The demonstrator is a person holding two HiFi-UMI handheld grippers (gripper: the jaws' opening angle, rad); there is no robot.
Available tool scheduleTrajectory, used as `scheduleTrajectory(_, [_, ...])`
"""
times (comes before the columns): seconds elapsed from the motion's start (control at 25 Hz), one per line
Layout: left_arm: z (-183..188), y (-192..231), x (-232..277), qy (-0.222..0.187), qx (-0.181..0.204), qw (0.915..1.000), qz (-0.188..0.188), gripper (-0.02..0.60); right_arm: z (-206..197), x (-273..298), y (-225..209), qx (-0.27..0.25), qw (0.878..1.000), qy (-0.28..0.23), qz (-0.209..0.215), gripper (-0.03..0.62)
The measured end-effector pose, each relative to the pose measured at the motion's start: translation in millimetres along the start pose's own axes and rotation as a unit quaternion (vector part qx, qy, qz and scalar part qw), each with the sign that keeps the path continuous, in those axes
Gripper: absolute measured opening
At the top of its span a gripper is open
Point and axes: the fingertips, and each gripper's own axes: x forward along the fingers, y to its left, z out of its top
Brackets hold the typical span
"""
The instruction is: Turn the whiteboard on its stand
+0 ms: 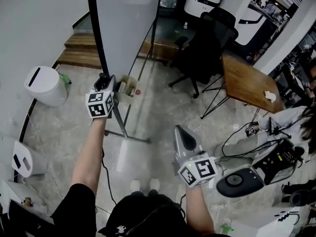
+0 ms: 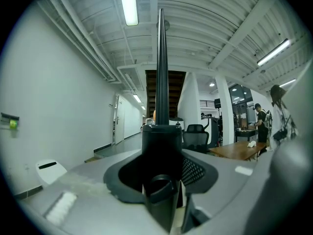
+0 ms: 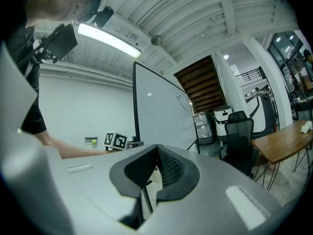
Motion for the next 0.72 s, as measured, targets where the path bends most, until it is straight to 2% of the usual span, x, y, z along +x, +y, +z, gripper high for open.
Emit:
scheduleTrajectory(0.28, [-1.5,-3.5,-16.2,0.002,-0.001,1.0,0.002,0.179,0.5,-10.3,-0.6,-0.003,1.0,-0.001,0.001,0.008])
scheduleTrajectory(0.72, [-7.8,-18.3,-81.2,-0.002,-0.005,1.0,0.006,0.179,1.8,-21.2,8.2,0.002,1.0,-0.007,0.017,0.008])
